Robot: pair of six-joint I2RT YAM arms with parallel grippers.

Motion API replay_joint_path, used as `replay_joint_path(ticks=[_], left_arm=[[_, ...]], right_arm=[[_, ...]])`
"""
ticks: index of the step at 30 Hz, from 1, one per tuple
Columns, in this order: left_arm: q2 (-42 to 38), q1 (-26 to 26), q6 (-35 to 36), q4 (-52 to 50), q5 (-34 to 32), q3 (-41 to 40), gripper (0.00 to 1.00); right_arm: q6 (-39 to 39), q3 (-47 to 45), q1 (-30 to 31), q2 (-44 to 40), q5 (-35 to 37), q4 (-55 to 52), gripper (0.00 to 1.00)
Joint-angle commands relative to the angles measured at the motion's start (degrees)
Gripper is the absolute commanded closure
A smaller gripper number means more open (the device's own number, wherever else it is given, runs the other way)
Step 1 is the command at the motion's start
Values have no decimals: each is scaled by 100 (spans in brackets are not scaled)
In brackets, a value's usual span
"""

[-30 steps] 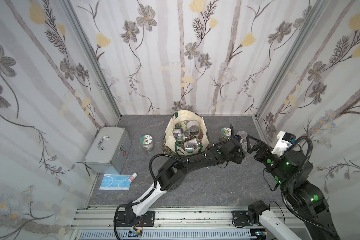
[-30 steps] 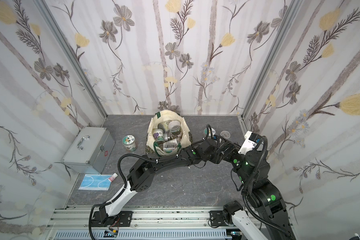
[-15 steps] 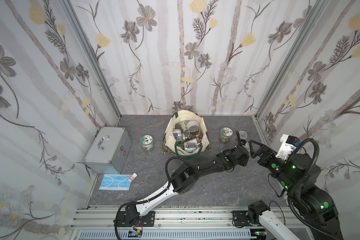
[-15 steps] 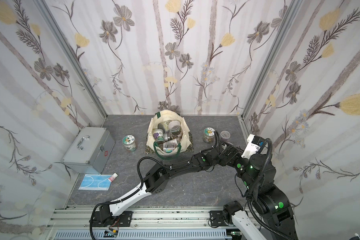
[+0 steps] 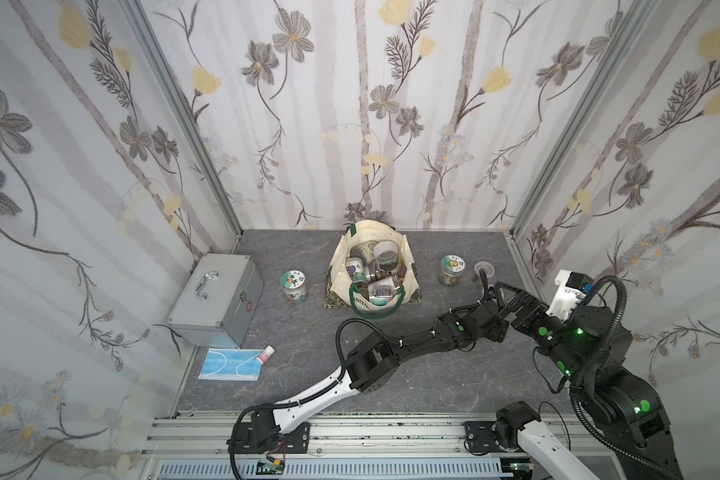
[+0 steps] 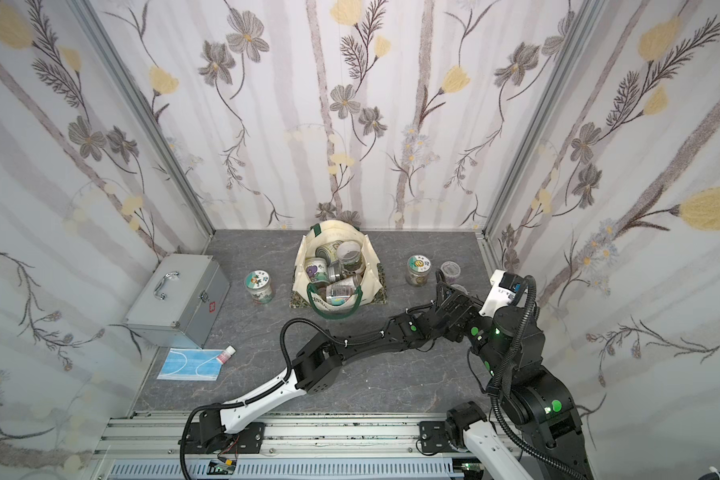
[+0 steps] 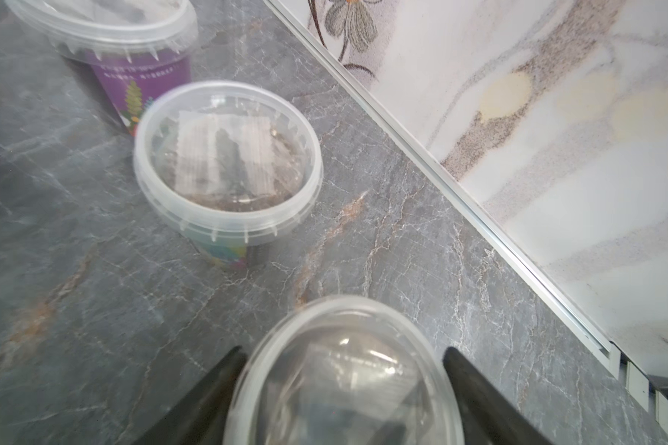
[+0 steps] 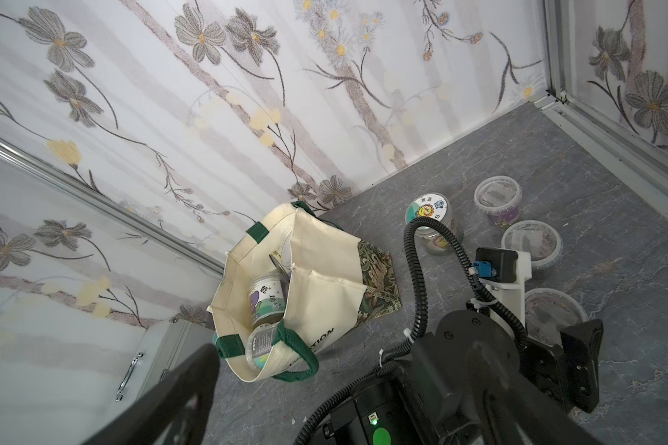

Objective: Take out the seed jars from the canvas bag
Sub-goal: Place the seed jar at the center of the board, then pick up the seed jar from the canvas bag.

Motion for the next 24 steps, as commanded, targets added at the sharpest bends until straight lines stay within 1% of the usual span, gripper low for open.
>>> replay_joint_path(ticks=[1,2,4,8,10,13,17,21,24], left_arm=[[-28,0,-114,-238,175,69,2],[-116,-6,-130,-265,240,3,0],[-348,-8,-126,-278,309,-202,0],[-1165,-22,21,-354,312,-843,0],[-1730,-17,94,-244,293,-1389,0],[-2713,-20,222,56,225,-2418,0],[-4030,45,436,129,-8,-3676,0],[-5356,117,648,64,-293,-4853,0],[-6330,232,815,-404,-605,-5495,0]], right_arm=[[42,-40,-16,28,39,167,0],[40,-56,-16,21,45,175,0],[55,-75,-14,19,83,195,0],[48,15,-23,2,239,209,0],[12,109,-24,-18,379,204,0],[-65,285,-30,-16,554,218,0],[-152,484,-30,1,651,337,0],[-156,500,-23,53,481,666,0],[-243,323,-27,179,224,1126,0]])
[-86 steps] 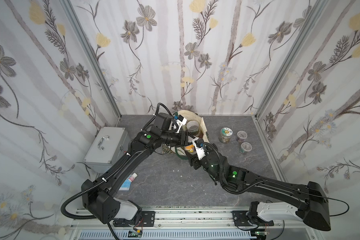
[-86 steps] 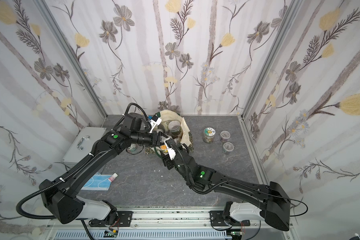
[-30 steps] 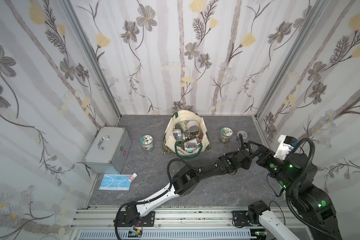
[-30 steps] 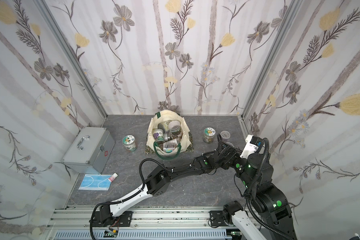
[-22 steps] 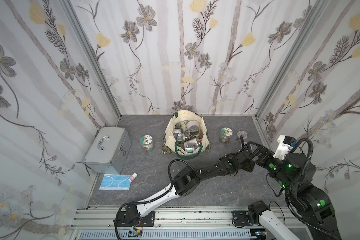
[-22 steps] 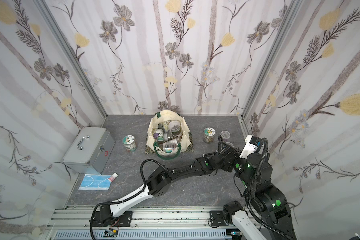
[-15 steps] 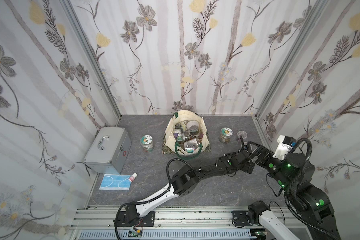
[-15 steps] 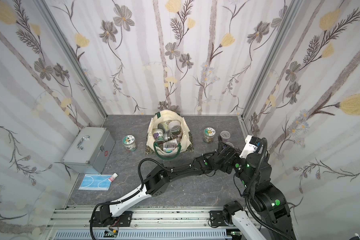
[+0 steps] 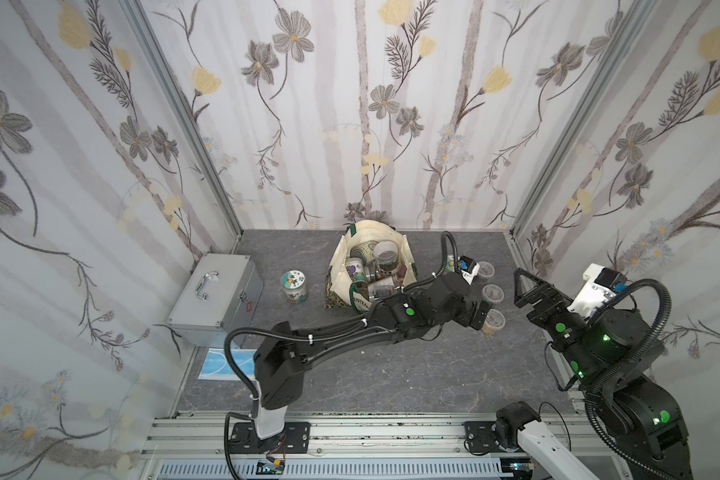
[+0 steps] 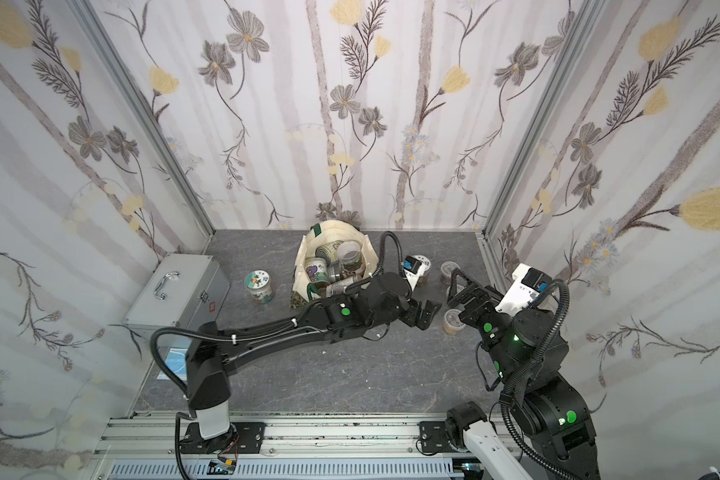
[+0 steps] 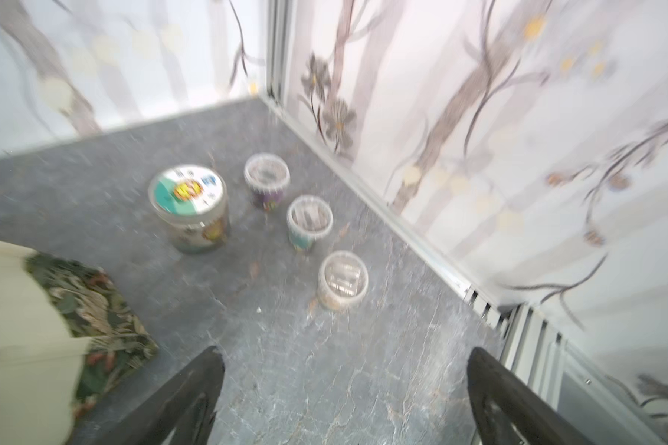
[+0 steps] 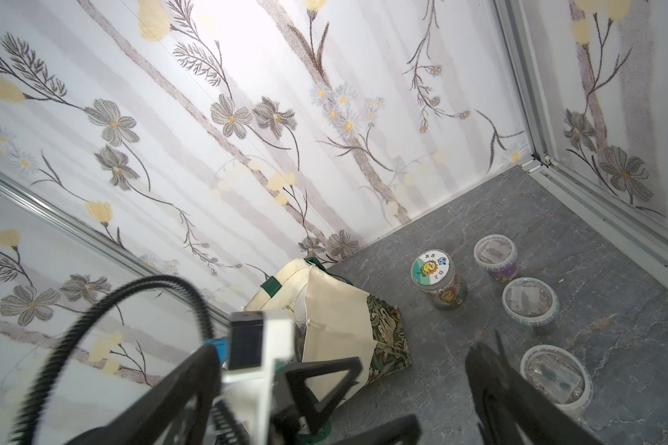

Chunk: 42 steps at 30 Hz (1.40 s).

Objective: Take out the seed jars from the canvas bag
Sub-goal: Pick up the seed jar from the canvas bag.

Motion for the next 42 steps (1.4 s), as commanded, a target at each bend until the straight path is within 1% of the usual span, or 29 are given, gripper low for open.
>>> replay_joint_path(ticks=[1,4,8,12,14,17,21,23,25,26,29,31,33,35,37,39,42], left_arm=[[-800,136,248,-566,-461,-658,0],[-1729,534,133,-1023,-304,-1357,0],[-2619,1234,160,-1893,-261,-1594,0],[-3176,2227,181,-2398,64,-1706,0],[-3221,2714,215,-2574,291,-1720,0],[-3081,3318,270,-2679,723,-1654,0],[-2521,4027,189,-2662,1202,-1457,0],[-2259,4297,161,-2596,1399,-1364,0],[-1944,4496,128,-2550,1588,-1180,0],[-1809,4550,125,-2566,1602,-1064,0],[-1214,4673,100,-2957,1486,-379,0],[-856,4753,134,-3137,1734,-20,0],[-707,4808,158,-3163,2028,99,0],[-756,4830,202,-2953,2285,-65,0],[-1003,4850,188,-2440,2479,-531,0],[-1278,4904,76,-2143,2477,-901,0],[-1843,4909,110,-1750,2214,-1500,0]], right_arm=[[-181,-165,10,209,-418,779,0],[-301,-323,10,574,-891,1288,0],[-515,-253,9,1237,-1712,1845,0],[-636,-67,36,2033,-2638,2206,1],[-636,141,140,2480,-2883,2183,4],[-776,638,531,3161,-2857,1936,5],[-890,1476,1100,4102,-2669,1487,6],[-908,1922,1325,4550,-2548,1230,6],[-943,2454,1521,5102,-2338,871,6],[-952,2694,1586,5339,-2224,687,6],[-1015,3618,1716,6086,-1890,17,5],[-1041,4231,1796,6563,-1635,-397,4],[-1066,4733,1840,6970,-1459,-737,2],[-1054,5171,1856,7362,-1338,-1047,1],[-1025,5529,1868,7703,-1227,-1274,0],[-998,5802,1874,7949,-1226,-1380,0],[-921,5982,1881,8209,-1039,-1463,0]])
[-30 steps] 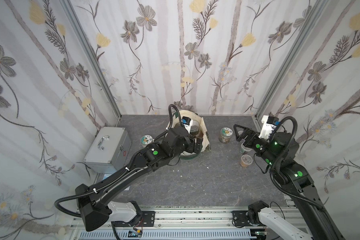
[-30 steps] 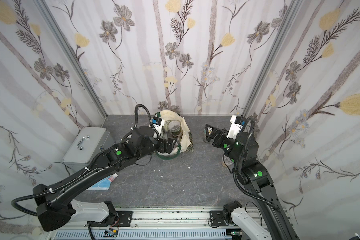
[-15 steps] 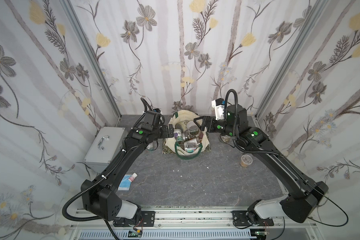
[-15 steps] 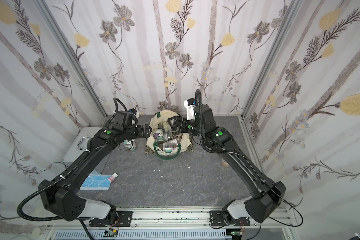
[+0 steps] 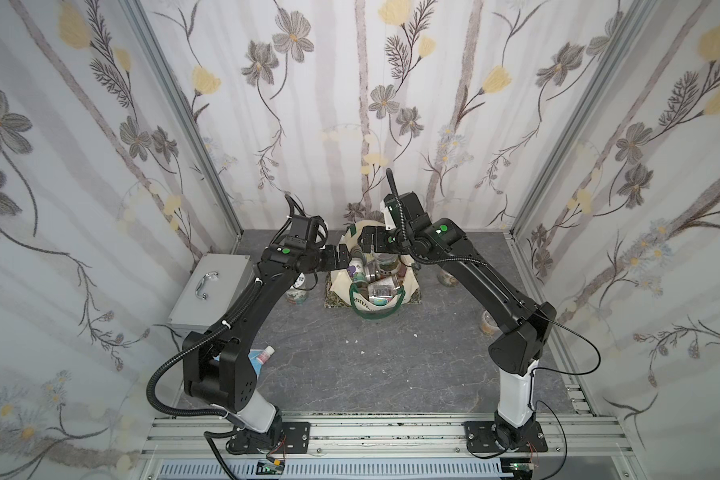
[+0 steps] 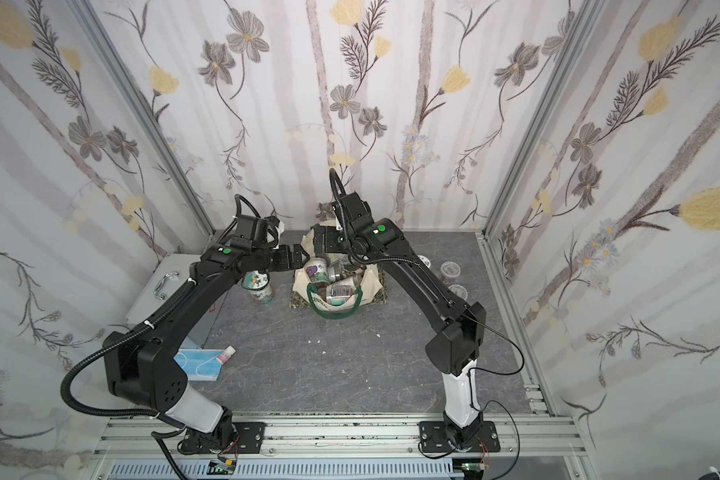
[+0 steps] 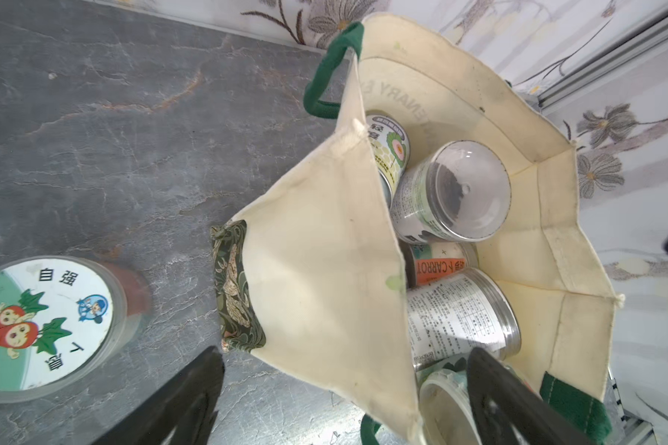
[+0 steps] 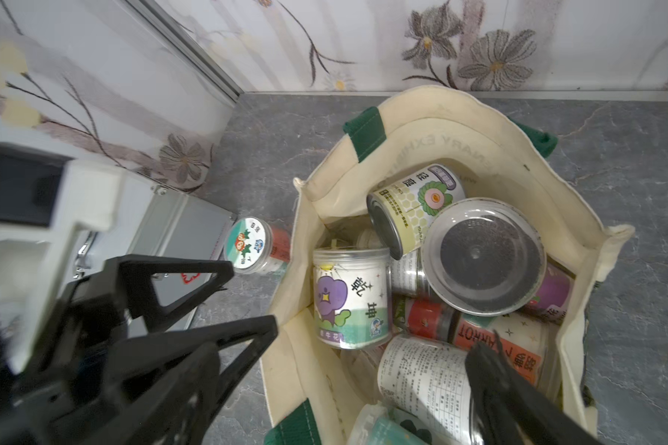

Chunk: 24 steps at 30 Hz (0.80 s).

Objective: Take out the seed jars from the canvas bag
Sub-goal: Pick up the seed jar from the canvas bag.

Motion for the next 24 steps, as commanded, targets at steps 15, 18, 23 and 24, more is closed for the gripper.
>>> replay_joint_path(ticks=[15,18,23,24], left_arm=[[-539,267,-158,901,36,-494,0],[-506,314,-199,911,121,-494,0],[-457,376,-264,945,243,-489,0],[-444,384,-273,960,270,-494,0]], right_arm=[[550,755,-143,1204,1926,-920,0],[453,851,-144,1353,1871,-764,0],[344,885,-142,1557,1990,-535,0],[322,923,-139,1612,2024,-503,0]])
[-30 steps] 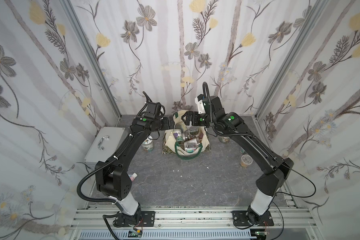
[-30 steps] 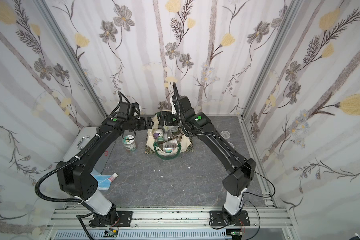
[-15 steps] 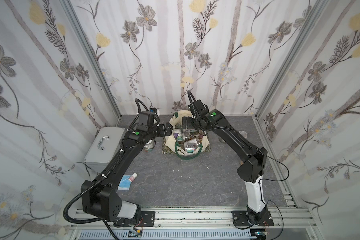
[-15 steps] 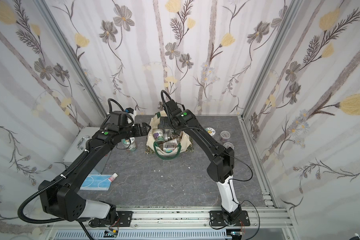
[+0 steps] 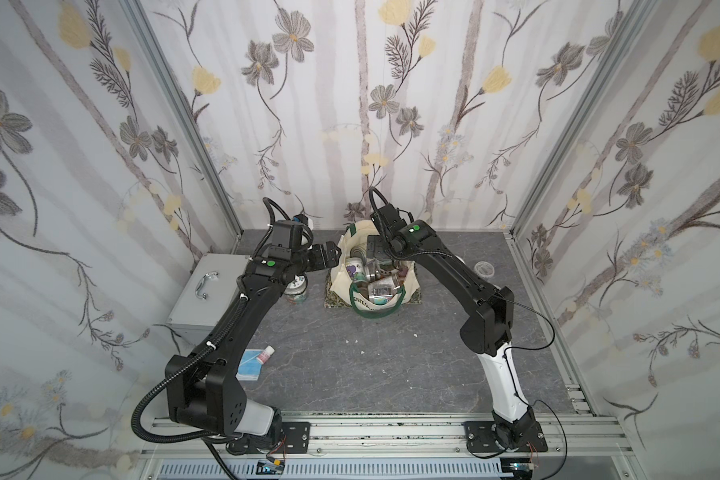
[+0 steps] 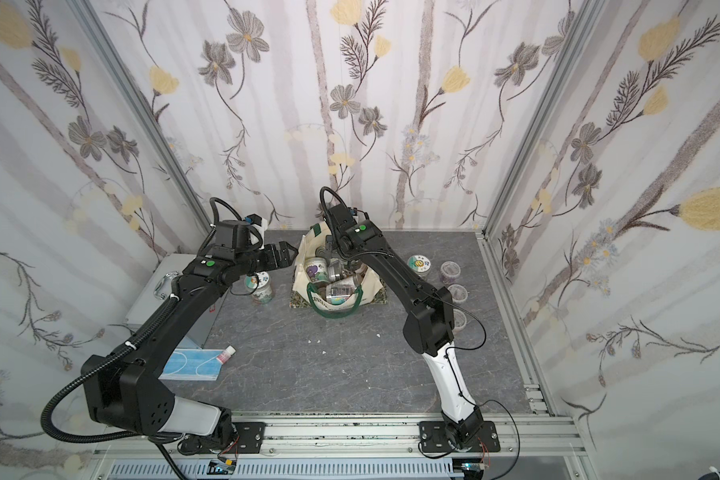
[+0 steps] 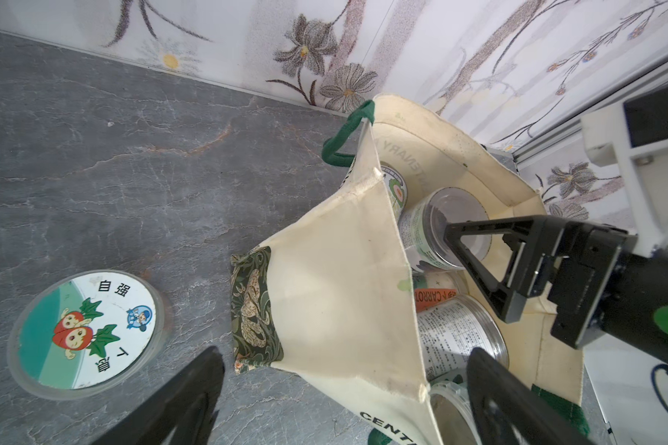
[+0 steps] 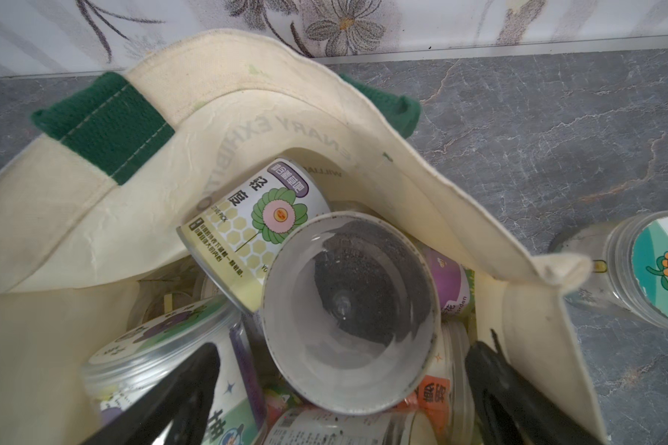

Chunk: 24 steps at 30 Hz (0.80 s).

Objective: Take out the seed jars from the canvas bag
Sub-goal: Pick up the seed jar from the canvas bag.

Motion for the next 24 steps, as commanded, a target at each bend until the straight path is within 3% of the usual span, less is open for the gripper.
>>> replay_joint_path(ticks=[1,17,24], left_arm=[[27,26,-105,205,156,10,0],[54,26,-167,259,280,-11,0],[38,30,-171,271,313,-16,0]], right_arm=[[-96,103,5,180,304,249,0],[-244,311,4,771,970,504,1],[-208,310,0,658,972,508,20]])
